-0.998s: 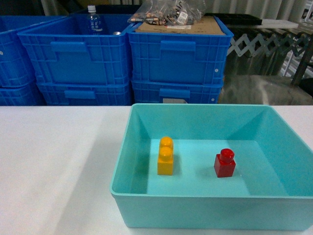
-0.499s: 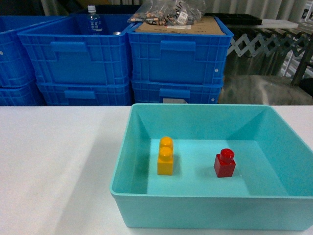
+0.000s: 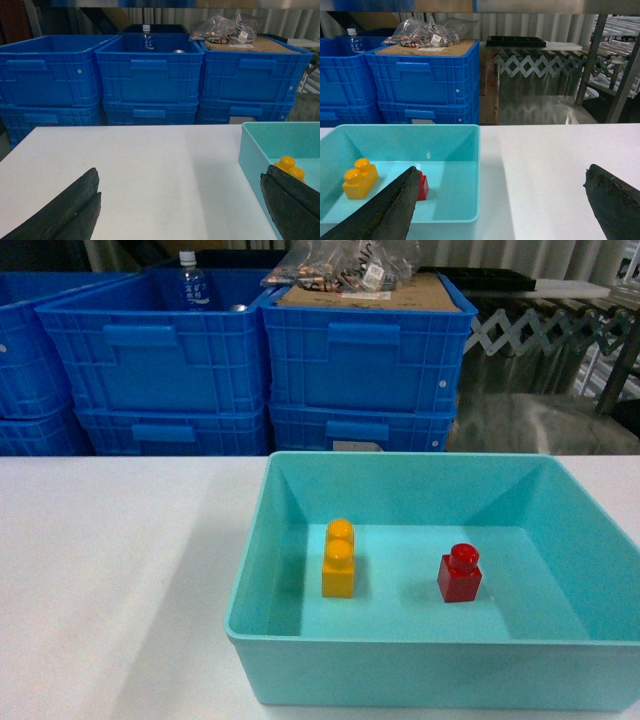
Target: Pick red block from blue box to shelf
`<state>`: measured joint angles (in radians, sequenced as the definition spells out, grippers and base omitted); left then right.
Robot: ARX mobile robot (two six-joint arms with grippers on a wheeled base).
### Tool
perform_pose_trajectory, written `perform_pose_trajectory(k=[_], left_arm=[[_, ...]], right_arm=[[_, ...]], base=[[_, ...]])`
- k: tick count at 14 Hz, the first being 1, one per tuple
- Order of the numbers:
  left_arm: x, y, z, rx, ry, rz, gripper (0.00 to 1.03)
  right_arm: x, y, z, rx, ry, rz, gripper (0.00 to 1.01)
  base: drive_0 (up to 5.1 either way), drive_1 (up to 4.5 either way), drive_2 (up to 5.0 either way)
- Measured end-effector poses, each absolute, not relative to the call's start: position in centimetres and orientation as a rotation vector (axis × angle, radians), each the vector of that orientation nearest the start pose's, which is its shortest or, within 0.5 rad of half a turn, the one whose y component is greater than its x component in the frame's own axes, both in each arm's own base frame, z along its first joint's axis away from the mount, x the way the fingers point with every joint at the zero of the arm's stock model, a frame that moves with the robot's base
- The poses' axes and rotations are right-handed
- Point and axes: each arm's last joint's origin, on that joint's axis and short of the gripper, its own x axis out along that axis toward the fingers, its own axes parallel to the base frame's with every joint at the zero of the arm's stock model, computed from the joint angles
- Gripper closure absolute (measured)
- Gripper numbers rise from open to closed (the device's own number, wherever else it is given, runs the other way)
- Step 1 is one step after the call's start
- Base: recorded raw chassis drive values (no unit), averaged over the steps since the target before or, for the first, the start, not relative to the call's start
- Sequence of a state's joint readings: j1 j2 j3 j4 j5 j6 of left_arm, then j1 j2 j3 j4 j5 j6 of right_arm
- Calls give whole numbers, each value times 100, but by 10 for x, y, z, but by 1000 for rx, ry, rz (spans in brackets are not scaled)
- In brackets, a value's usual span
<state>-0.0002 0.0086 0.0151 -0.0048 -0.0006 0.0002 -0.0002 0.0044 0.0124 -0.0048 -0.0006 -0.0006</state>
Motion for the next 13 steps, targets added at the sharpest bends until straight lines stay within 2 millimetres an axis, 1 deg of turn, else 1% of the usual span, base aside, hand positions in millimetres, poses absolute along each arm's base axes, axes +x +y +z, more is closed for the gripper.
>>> perform_pose_trajectory(k=[13], left_arm=[[97, 0, 168, 0, -2, 0, 5]], right_arm=[[97, 0, 167, -1, -3, 0, 3]], base=[[0, 0, 0]])
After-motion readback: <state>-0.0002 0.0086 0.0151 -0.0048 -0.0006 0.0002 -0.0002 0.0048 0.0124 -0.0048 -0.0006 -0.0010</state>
